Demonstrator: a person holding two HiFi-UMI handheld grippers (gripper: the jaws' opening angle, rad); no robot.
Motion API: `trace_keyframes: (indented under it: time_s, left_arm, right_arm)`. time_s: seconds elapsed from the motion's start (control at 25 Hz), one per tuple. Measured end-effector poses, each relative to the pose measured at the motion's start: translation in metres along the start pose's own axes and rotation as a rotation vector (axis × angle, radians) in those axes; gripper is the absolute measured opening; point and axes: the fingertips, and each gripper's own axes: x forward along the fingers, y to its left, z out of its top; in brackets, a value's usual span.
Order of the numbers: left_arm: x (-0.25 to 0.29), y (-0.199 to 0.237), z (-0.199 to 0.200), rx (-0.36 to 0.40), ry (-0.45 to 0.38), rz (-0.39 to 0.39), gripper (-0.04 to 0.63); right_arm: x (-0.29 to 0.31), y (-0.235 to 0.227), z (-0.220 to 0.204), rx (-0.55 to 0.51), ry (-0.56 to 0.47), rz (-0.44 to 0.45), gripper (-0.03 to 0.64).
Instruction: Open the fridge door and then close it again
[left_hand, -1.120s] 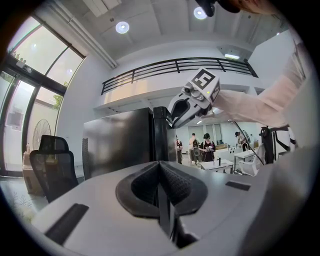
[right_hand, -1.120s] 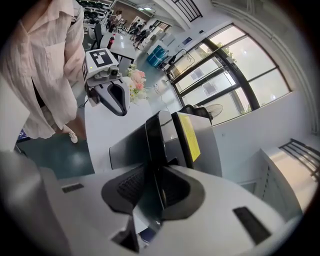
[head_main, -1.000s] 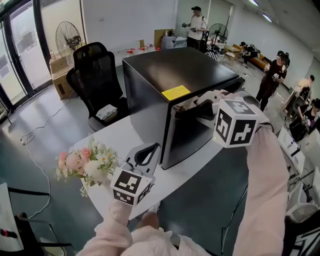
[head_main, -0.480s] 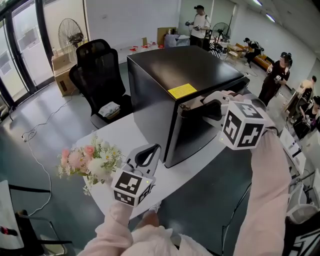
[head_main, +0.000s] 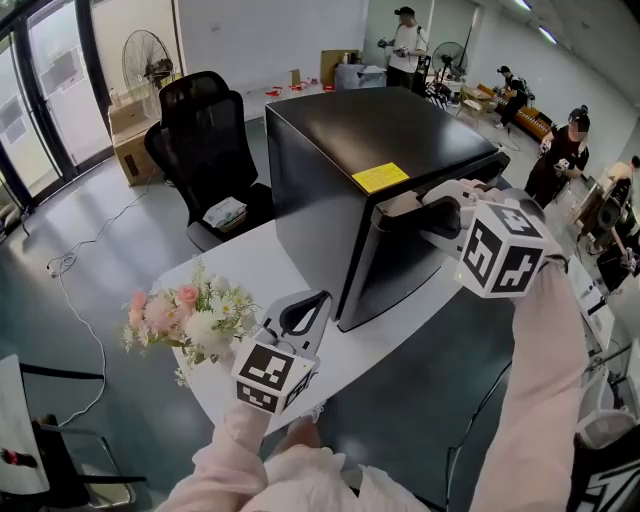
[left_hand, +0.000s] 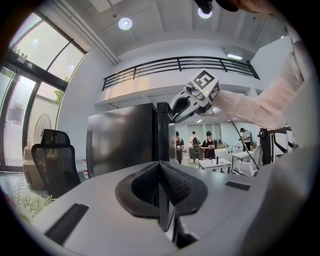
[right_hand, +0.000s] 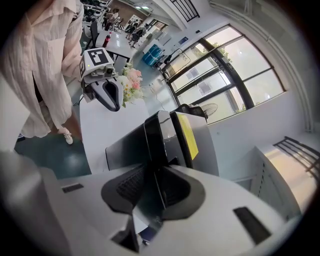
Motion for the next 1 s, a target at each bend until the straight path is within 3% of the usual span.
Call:
trace_keyframes:
  time_s: [0.2,0.4,0.68,1.0]
  left_arm:
    - [-0.002,0.001,0.003,0.003,-0.009,-0.005,0.011]
    - [0.0,-0.007,-0.003,0.0,0.004,-0.023,0.011]
    - [-0.003,-0.035,0.002,0.012,-0.012,-0.064,0.011]
    - [-0.009,-0.059,0.0,0.018,-0.003,-0.102,0.011]
  right_arm:
    - [-0.021,0.021,-0.013,-0.022,0.023,0.059,0.086]
    - [-0.037,0.04,-0.025,-0.064,0.037,0.035,0.094]
    - [-0.045,0.048,-0.03,-0.045,0.033,-0.027,0.107]
    - [-0.058,0.06,-0.041,-0.054,0.086,-0.031,0.115]
